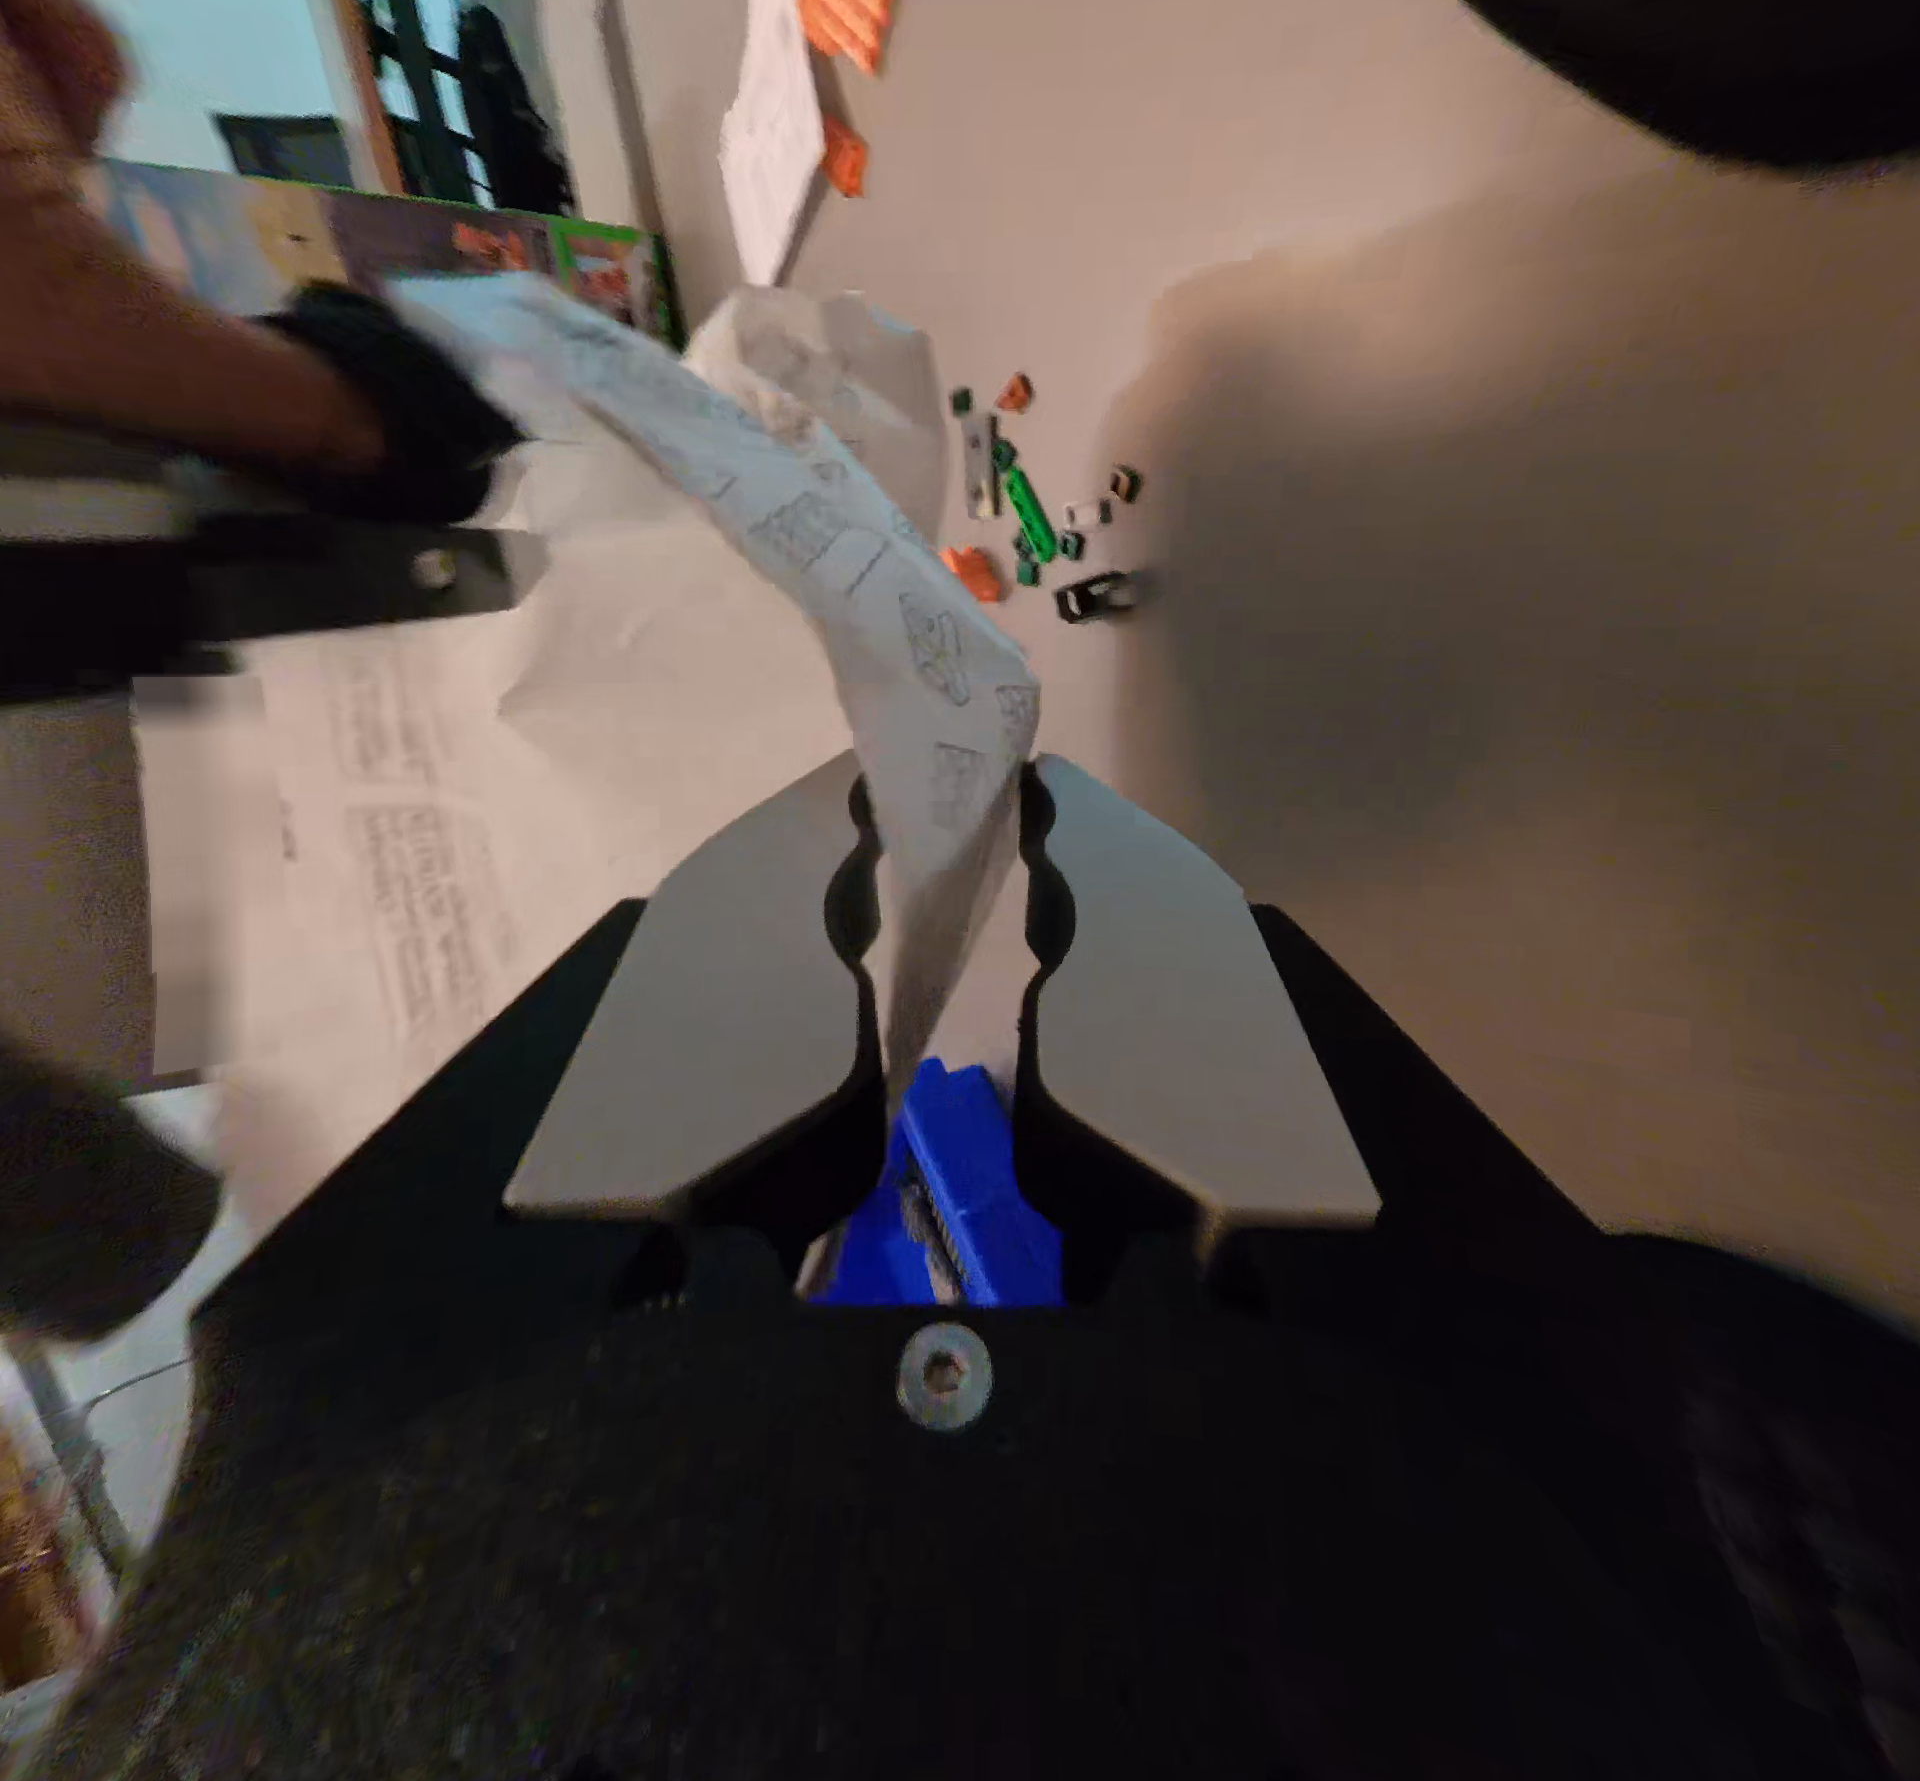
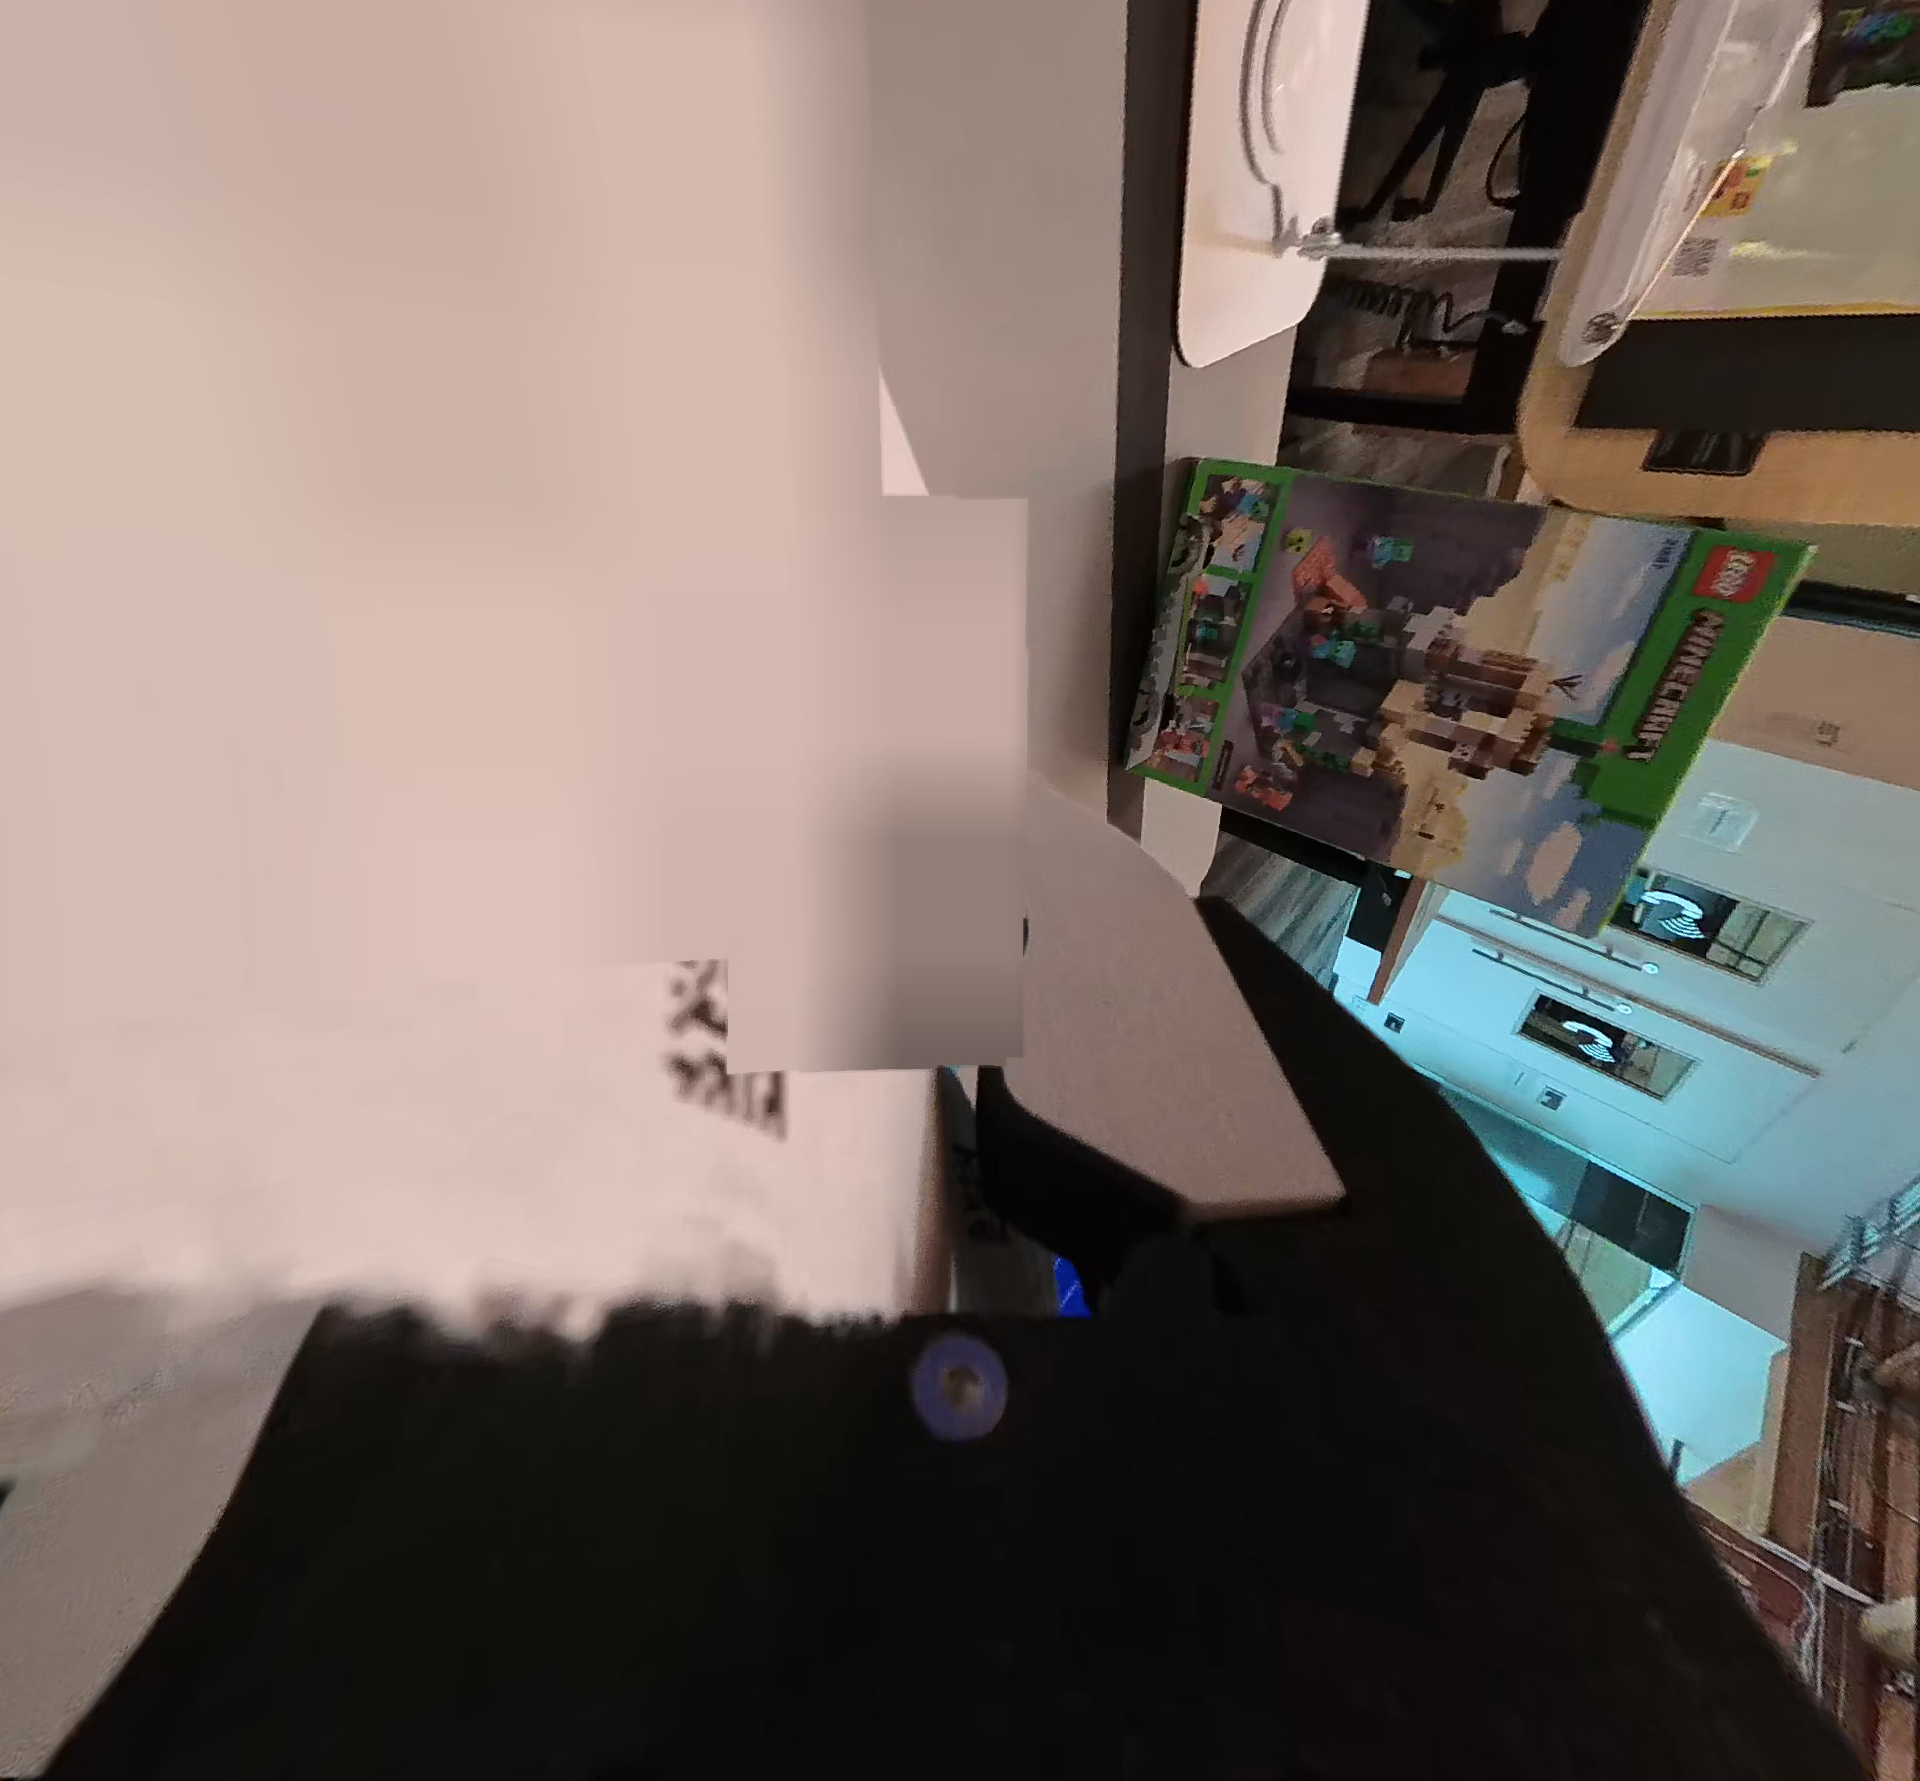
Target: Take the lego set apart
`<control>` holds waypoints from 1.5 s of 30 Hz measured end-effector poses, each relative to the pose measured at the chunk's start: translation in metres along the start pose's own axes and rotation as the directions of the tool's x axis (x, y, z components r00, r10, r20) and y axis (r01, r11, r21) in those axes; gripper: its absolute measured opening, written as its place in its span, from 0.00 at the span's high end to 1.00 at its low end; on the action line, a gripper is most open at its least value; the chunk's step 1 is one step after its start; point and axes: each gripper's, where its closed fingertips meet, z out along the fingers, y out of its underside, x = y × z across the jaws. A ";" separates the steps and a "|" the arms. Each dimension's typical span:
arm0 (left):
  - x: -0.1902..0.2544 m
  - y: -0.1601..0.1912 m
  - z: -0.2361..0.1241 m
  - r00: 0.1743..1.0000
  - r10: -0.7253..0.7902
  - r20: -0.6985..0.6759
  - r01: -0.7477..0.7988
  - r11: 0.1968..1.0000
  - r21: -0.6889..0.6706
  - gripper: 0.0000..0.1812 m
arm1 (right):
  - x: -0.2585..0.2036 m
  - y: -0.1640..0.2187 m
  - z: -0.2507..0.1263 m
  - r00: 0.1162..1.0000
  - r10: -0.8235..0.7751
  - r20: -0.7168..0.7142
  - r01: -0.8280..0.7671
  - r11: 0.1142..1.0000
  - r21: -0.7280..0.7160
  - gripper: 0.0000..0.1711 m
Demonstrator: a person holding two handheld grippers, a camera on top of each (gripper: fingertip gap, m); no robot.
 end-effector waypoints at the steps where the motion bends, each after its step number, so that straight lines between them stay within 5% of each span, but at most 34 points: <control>1: -0.004 -0.004 -0.007 0.999 -0.031 0.009 0.030 0.999 0.036 0.86 | -0.002 0.002 0.002 1.000 0.004 0.018 -0.004 1.000 0.001 1.00; 7: -0.049 -0.023 -0.068 0.944 -0.330 -0.032 0.316 0.868 0.382 0.85 | -0.003 0.022 0.018 0.995 0.034 0.092 -0.034 0.999 -0.005 1.00; 13: -0.093 0.017 -0.095 0.841 -0.528 -0.116 0.512 0.708 0.487 0.83 | -0.006 0.036 0.025 0.984 0.051 0.168 -0.051 0.999 -0.003 1.00; 17: -0.080 0.055 -0.053 0.823 -0.552 -0.134 0.556 0.736 0.386 0.80 | -0.009 0.038 0.021 0.973 0.058 0.224 -0.062 0.998 0.013 1.00; 23: -0.052 0.045 -0.023 0.859 -0.490 -0.150 0.502 0.746 0.437 0.82 | -0.013 0.035 0.012 0.962 0.034 0.271 -0.043 0.999 0.027 1.00; 32: -0.041 0.024 -0.013 0.886 -0.441 -0.145 0.454 0.759 0.466 0.87 | -0.033 0.017 -0.004 0.919 -0.009 0.395 -0.034 0.994 0.100 1.00; 37: -0.038 0.017 -0.021 0.887 -0.430 -0.170 0.454 0.740 0.496 1.00 | -0.040 0.012 -0.013 0.887 -0.010 0.462 -0.059 0.989 0.135 1.00; 45: -0.036 0.009 -0.040 0.874 -0.435 -0.218 0.479 0.694 0.537 1.00 | -0.050 0.016 -0.014 0.836 -0.013 0.548 -0.086 0.984 0.154 1.00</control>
